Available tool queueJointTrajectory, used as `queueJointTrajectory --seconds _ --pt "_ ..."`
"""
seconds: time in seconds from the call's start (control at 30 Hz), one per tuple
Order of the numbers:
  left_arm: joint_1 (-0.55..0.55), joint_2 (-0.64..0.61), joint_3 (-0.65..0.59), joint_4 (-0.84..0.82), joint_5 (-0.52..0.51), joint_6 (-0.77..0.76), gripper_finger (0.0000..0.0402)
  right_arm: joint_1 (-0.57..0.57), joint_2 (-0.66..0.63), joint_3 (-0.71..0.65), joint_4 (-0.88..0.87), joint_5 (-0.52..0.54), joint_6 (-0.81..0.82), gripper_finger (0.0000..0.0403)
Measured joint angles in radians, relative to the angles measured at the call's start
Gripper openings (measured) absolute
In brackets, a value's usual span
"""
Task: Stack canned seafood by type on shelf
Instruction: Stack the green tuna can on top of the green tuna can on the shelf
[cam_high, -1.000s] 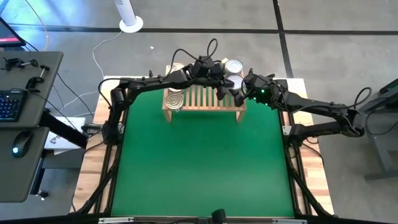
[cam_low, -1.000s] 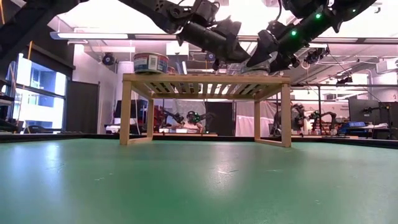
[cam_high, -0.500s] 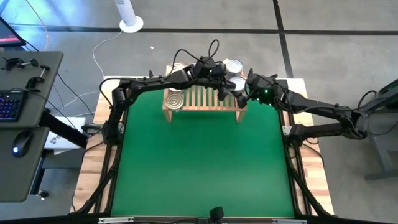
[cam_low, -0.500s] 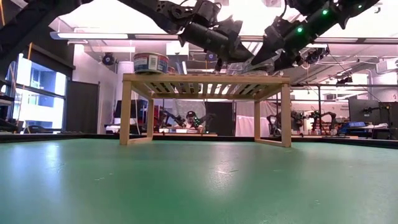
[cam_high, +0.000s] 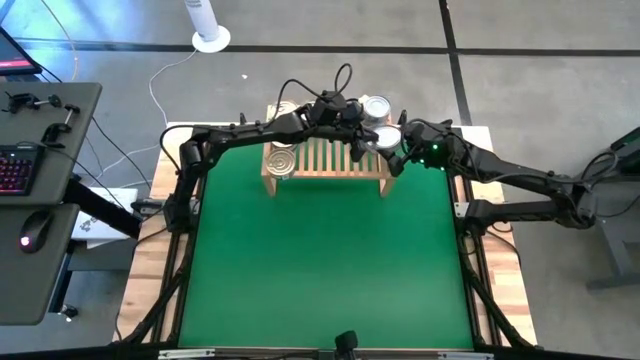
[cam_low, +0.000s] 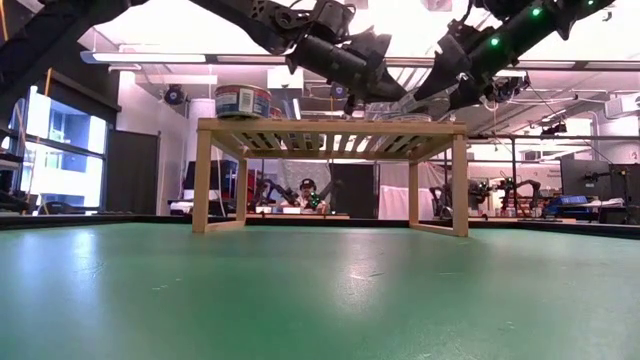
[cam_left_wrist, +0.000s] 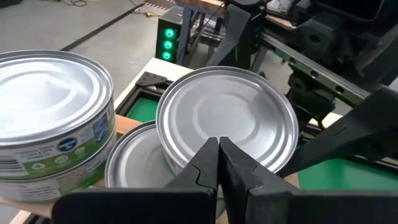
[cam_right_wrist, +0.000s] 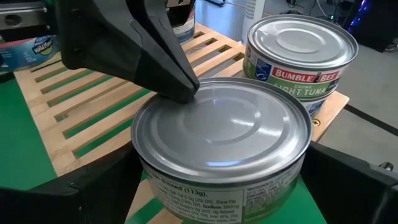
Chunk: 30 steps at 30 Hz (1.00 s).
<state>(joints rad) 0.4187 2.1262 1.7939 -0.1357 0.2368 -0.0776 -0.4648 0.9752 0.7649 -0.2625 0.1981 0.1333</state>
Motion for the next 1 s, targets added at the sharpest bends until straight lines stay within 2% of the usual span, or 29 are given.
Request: queueJointTrajectory --seconds 0.4,0.8,1.0 --pt "-0.035 -0.076 -0.012 0.006 -0.05 0.025 0.0 0.001 -0.001 0.001 0.039 -0.019 -0.048 0.0399" --pt "-0.055 -0.046 -0.008 0.112 -0.031 0.03 0.0 0.0 0.046 -0.001 0.099 -0.017 -0.063 0.0399" --pt "-0.058 -0.044 -0.007 0.097 -0.007 0.037 0.0 0.0 0.079 -0.001 0.127 -0.021 -0.071 0.0399"
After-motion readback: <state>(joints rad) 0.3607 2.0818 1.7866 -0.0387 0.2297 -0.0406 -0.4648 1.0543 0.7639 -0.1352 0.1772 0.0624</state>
